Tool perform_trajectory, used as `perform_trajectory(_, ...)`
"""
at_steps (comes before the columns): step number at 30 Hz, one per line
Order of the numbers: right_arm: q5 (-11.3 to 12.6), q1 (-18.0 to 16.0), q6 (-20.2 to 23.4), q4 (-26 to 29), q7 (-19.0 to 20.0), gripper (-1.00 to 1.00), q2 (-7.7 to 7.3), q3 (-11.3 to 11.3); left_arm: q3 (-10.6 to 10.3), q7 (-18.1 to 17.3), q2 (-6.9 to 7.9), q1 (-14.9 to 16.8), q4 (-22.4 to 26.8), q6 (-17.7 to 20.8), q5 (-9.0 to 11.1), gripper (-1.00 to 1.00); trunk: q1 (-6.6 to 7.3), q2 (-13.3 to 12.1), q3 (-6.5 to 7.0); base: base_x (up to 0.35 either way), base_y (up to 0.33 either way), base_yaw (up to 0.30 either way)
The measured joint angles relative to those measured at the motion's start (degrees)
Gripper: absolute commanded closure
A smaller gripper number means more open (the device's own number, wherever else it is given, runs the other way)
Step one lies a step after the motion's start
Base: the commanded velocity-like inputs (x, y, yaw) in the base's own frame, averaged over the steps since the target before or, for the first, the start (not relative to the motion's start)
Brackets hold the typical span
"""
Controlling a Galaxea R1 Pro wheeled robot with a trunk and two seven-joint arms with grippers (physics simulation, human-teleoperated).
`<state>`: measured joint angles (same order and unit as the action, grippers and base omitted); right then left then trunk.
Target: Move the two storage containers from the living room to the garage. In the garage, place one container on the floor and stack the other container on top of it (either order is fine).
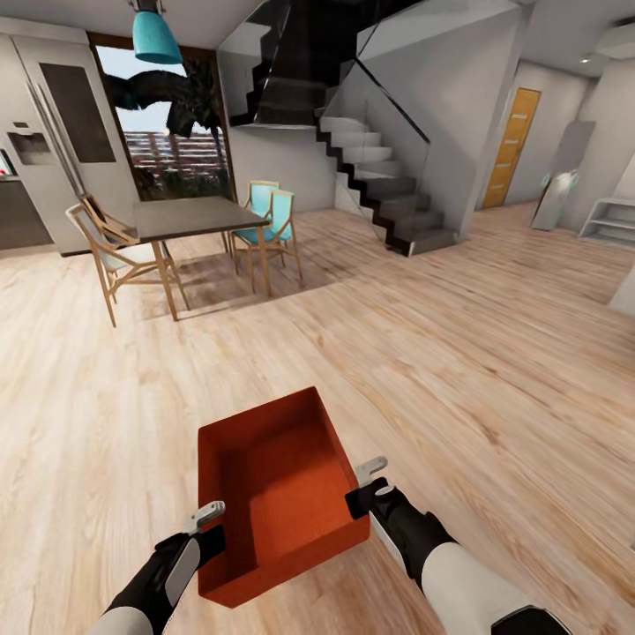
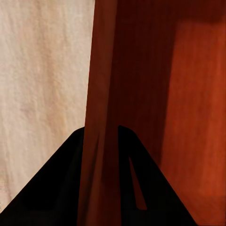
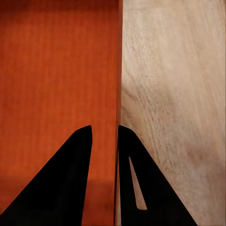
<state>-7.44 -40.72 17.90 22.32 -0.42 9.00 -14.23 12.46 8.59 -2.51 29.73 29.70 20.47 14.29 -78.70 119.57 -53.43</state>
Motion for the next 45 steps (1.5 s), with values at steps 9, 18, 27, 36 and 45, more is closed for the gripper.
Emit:
perform_trajectory(9, 0.00, 0.00, 0.02, 0.00, 0.01, 1.00, 0.00, 0.00, 0.00, 0.00, 0.00, 0.00, 0.00, 0.02, 0.01, 1.00, 0.00, 0.00, 0.00, 0.327, 0.192, 0.000)
perform_trajectory(18, 0.00, 0.00, 0.15, 0.10, -0.02, 1.00, -0.01, -0.04, 0.01, 0.01, -0.02, 0.00, 0.00, 0.01, 0.03, 1.00, 0.00, 0.00, 0.00, 0.327, 0.189, -0.001)
perform_trajectory(27, 0.02, 0.01, -0.10, 0.10, -0.10, 1.00, -0.03, -0.05, -0.01, -0.01, -0.06, 0.02, -0.03, -0.31, -0.02, 1.00, -0.01, 0.00, 0.28, 0.305, 0.157, -0.213)
perform_trajectory(36, 0.03, 0.00, -0.20, 0.10, -0.12, 1.00, -0.04, 0.01, 0.03, 0.00, -0.12, 0.02, 0.03, -0.36, -0.13, 1.00, -0.03, 0.00, 0.68, 0.028, 0.009, -0.259)
perform_trajectory(45, 0.03, 0.00, -0.18, 0.10, -0.11, 1.00, -0.05, 0.02, 0.04, 0.02, -0.13, 0.02, 0.03, -0.34, -0.15, 1.00, -0.03, 0.00, 1.08, 0.005, 0.000, -0.260)
